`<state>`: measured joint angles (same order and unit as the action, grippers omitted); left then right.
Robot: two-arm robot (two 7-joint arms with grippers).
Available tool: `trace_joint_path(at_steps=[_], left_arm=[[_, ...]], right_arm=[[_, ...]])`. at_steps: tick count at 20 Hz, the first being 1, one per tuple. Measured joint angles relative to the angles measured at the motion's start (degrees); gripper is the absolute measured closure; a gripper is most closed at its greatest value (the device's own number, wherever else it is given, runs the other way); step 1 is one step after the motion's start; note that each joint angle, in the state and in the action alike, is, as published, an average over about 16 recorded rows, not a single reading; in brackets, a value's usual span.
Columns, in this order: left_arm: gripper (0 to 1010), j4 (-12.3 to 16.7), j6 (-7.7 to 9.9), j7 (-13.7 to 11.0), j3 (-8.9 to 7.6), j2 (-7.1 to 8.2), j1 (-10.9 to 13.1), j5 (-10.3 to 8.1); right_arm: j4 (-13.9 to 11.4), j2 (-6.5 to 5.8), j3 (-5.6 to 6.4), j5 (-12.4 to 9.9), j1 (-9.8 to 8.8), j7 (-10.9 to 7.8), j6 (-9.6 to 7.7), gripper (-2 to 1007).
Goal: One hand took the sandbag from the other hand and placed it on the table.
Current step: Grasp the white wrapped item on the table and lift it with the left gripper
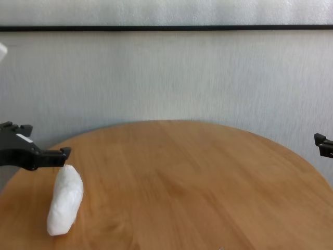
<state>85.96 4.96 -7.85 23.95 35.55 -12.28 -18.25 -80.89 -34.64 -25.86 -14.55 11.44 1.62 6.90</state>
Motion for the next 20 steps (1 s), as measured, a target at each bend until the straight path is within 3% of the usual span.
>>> trace_joint_path(at_steps=[13,20], left_arm=[[9,5.84,16.94,-2.78,-4.03,-1.04,0.26,-7.34],[9,8.0,25.67,-1.59,-5.3,-2.16,0.33,-9.1]], right_arm=[[0.0,0.0,0.0,0.0,0.0,0.0,0.0,4],[0.0,0.0,0.0,0.0,0.0,0.0,0.0,4]])
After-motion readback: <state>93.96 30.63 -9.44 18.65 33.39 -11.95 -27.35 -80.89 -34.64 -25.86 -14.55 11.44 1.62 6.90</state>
